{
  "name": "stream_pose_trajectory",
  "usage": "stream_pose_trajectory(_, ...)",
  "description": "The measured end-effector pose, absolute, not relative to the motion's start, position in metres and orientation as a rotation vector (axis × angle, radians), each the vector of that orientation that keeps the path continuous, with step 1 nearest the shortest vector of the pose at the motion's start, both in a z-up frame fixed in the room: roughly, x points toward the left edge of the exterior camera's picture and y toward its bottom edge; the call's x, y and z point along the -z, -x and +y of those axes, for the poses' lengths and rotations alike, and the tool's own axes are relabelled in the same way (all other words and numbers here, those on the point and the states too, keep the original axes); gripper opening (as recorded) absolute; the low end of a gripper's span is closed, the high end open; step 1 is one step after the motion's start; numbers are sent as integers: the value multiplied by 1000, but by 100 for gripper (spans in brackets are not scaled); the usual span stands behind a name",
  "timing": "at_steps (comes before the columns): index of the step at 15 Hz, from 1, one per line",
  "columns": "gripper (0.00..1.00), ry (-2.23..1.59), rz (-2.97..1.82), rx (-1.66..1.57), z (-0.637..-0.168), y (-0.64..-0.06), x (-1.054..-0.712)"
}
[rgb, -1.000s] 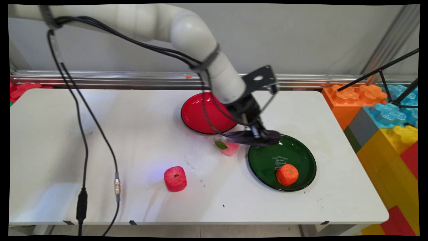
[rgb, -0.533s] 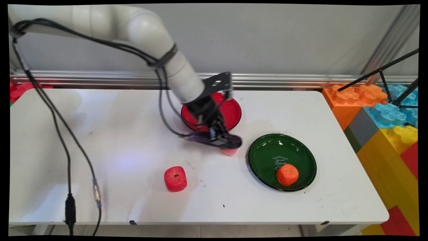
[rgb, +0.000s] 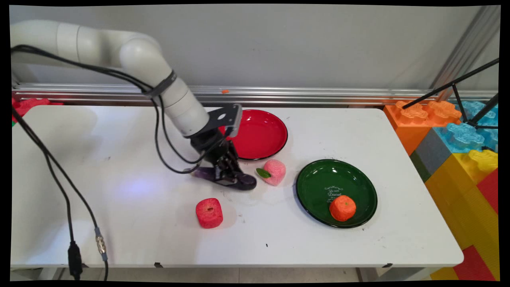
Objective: Place the picked object on the table
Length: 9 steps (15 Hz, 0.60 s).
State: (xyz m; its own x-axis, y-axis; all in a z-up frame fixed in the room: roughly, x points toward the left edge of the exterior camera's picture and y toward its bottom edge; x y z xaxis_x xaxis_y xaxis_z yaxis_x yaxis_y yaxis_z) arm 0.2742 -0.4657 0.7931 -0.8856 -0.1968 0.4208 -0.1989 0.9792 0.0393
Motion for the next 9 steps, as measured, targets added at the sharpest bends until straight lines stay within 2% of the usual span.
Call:
stream_pose_trajectory(5, 0, -265, -2670, 4, -465, -295, -774)
stream_pose_trajectory(6, 100, -265, -2656, 4, -465, -296, -772)
stream_pose_trajectory(9, 100, -266, -2617, 7, -466, -299, -772)
